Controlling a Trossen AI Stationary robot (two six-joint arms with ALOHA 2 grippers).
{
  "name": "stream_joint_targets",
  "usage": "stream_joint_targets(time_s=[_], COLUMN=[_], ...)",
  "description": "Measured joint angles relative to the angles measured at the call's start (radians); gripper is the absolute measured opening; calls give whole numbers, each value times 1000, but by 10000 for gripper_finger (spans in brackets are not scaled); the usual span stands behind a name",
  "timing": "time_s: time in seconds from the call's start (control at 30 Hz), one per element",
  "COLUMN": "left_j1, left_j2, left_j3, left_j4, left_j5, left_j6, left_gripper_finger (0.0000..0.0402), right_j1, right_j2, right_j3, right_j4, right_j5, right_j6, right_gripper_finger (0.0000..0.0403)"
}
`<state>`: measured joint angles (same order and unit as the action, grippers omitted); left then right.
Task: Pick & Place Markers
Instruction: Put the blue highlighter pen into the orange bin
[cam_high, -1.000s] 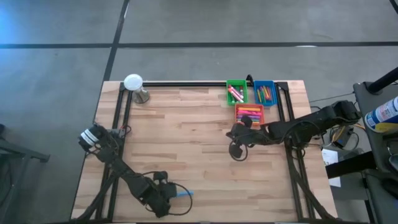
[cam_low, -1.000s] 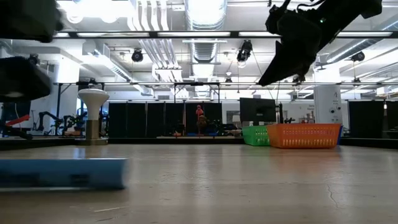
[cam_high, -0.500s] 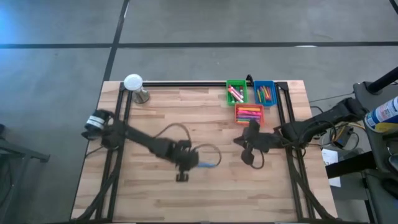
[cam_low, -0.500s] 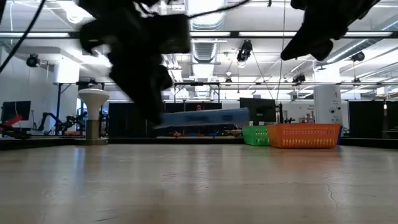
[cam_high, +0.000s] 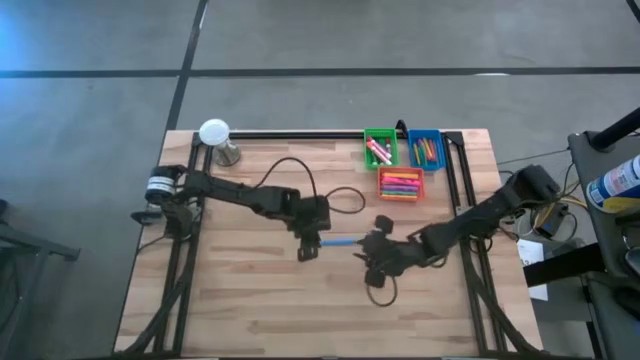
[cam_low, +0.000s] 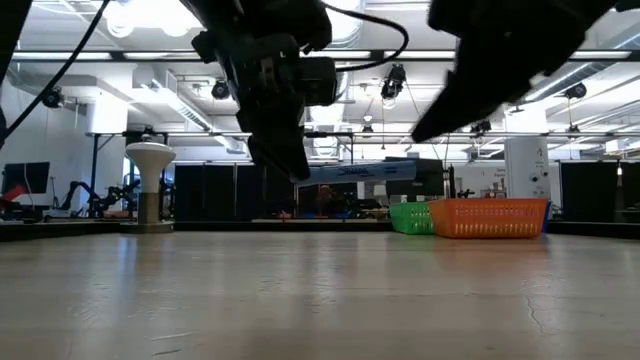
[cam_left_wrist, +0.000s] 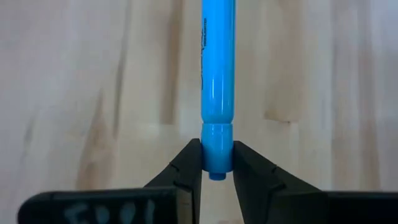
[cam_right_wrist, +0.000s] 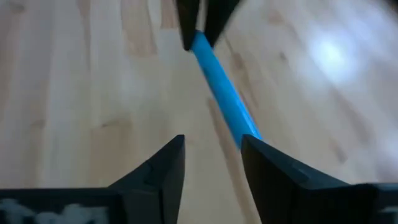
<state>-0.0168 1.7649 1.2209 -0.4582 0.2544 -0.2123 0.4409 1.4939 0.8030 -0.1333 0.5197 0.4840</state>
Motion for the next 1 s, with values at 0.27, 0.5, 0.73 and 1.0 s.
stream_joint_targets(time_s=[0.27, 0.5, 0.73, 1.0], left_j1=[36, 37, 37, 37], left_j2=[0, 0, 0, 0], left_j3=[0, 0, 0, 0], left_j4=[-1, -2, -6, -7], left_j5=[20, 45, 56, 81], left_j6=[9, 27, 36, 47], left_gripper_finger=[69, 69, 69, 69], right_j1=[-41, -81, -85, -85], right_j2=[178, 341, 408, 392], right_j3=[248, 446, 520, 517], right_j4=[-197, -456, -506, -510], right_j5=[64, 60, 60, 48], right_j6=[-197, -251, -269, -242], right_gripper_finger=[153, 146, 150, 79])
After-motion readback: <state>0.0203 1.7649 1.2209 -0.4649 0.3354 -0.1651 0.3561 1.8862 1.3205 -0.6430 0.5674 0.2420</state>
